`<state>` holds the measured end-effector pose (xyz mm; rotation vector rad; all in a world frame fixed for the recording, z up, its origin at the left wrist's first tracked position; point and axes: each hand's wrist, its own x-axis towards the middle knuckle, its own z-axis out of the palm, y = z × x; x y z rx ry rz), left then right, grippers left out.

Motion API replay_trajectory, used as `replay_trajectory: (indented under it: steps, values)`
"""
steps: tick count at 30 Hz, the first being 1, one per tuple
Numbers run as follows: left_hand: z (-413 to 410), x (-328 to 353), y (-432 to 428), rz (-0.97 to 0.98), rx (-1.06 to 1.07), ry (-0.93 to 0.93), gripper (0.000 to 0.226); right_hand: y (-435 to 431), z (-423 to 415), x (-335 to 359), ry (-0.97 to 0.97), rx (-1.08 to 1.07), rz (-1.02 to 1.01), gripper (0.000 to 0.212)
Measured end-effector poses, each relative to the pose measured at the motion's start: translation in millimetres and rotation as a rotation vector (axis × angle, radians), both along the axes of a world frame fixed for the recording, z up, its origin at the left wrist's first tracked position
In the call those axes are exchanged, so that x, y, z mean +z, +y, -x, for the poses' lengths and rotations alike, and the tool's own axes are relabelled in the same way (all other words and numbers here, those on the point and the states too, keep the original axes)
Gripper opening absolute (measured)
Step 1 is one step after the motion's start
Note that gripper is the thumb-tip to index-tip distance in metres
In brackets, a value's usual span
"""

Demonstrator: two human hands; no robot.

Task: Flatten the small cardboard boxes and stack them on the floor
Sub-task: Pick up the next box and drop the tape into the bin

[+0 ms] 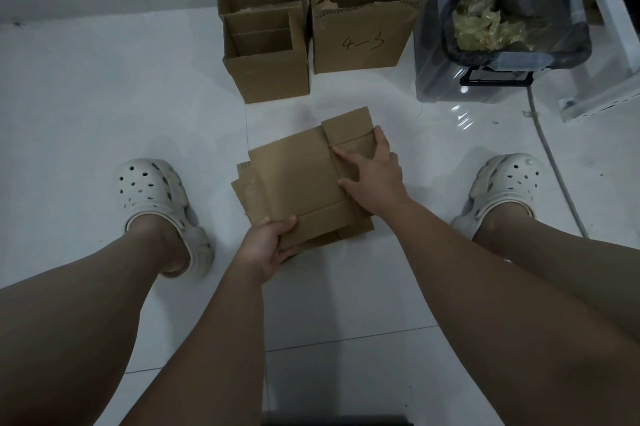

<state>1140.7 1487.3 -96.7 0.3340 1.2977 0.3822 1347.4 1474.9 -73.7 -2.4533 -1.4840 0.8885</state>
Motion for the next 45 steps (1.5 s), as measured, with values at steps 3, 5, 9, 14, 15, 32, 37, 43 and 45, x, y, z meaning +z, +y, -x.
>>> replay_trajectory:
  steps: [3, 5, 9, 14, 15, 32, 37, 43, 45]
  values:
    - [-2, -4, -2, -0.048, 0.023, 0.184, 0.031, 1, 7, -7, -0.026, 0.12, 0.038, 0.063]
    - [-3, -10, -5, -0.112, -0.034, 0.305, 0.048, -2, 12, -12, -0.029, 0.168, 0.06, 0.069]
    - [-4, -17, -10, -0.191, -0.131, 0.52, 0.053, -14, 17, -19, 0.0, 0.228, 0.081, 0.078]
    - [-8, -15, -6, -0.288, -0.262, 0.808, 0.055, -25, 24, -26, 0.025, 0.278, 0.088, 0.073]
    - [-8, -14, -6, -0.292, -0.297, 0.835, 0.055, -27, 26, -27, 0.029, 0.279, 0.1, 0.071]
    - [-23, -19, -42, -0.593, -1.29, 0.855, 0.068, -37, 36, -27, 0.169, 0.566, 0.638, 0.057]
    - [-22, -30, -32, -0.5, -1.417, 0.867, 0.065, -32, 41, -15, 0.1, 0.533, 0.63, 0.04]
    - [-28, -28, 5, -0.581, -1.635, 0.939, 0.057, -17, 39, -10, 0.062, 0.446, 0.414, 0.03]
    - [-42, -21, 27, -0.612, -1.654, 0.953, 0.043, -14, 36, -12, 0.064, 0.438, 0.389, 0.034]
